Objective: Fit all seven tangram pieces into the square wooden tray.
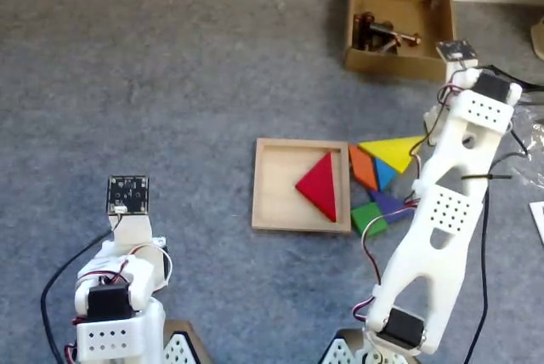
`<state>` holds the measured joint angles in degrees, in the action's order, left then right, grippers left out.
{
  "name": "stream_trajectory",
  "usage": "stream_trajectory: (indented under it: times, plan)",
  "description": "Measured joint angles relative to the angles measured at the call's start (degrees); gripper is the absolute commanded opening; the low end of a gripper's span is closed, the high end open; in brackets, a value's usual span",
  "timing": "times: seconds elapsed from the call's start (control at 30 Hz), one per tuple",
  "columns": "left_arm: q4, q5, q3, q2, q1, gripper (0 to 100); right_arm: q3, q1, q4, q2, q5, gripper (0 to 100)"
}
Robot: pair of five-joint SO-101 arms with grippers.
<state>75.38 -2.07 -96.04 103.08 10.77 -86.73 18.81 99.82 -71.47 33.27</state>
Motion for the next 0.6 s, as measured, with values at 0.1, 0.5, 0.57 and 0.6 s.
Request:
stream_trajectory:
  times: [0.1,0.5,0.57,0.6]
  plan:
    - [0.0,0.0,0.0,0.0,0.0,0,0.0,-2.2,0.0,0.0,0.0,17.8]
    - [0.0,0.0,0.0,0.0,0.0,0,-5.2,-8.4,0.0,-0.1,0.0,10.5]
    - [0.0,0.0,0.0,0.0,0.0,0,-5.3,-8.6,0.0,-0.1,0.0,10.5]
    - [0.0,0.0,0.0,0.0,0.0,0,-5.3,-8.7,0.0,-0.1,0.0,10.5]
